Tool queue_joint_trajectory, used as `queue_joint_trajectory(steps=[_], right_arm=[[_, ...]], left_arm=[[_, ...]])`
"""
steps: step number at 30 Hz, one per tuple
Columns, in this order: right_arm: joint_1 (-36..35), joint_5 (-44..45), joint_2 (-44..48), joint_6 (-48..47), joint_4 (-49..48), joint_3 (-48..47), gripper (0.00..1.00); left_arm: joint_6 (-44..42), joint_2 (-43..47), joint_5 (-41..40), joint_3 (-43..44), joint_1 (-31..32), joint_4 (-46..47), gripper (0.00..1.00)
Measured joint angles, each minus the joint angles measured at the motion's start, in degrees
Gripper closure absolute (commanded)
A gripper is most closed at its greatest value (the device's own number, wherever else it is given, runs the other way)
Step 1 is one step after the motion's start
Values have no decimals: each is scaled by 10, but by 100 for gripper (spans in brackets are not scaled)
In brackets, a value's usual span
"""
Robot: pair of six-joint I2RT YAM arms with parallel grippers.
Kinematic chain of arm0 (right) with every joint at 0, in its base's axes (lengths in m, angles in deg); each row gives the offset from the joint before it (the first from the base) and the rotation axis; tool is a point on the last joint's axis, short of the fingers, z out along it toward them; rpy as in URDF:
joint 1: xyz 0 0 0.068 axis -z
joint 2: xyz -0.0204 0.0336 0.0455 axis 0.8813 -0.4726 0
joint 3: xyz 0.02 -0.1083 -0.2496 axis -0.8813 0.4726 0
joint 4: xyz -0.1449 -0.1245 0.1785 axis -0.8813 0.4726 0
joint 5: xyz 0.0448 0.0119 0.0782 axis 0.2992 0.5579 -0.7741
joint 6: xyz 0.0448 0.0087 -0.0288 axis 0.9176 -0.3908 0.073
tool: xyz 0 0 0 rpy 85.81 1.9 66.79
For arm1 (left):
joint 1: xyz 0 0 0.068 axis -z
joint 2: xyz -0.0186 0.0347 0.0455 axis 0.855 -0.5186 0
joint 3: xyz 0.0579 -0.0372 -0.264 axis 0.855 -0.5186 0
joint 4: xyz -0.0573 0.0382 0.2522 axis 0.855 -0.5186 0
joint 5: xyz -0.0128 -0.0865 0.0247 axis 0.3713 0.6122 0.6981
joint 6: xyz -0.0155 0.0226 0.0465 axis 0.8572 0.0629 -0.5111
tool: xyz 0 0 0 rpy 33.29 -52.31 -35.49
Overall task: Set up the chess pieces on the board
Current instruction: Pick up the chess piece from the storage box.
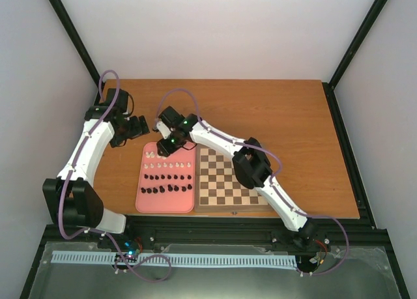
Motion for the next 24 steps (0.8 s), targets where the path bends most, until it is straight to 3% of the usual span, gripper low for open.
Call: queue_joint_trajectory(steps=[13,24], right_arm=[[-7,10,-17,5,3,-4,61],[-7,18,-18,5,5,-11,76]], left_arm=[[0,0,11,-6,0,2,0],[0,-1,21,-7,0,3,0]])
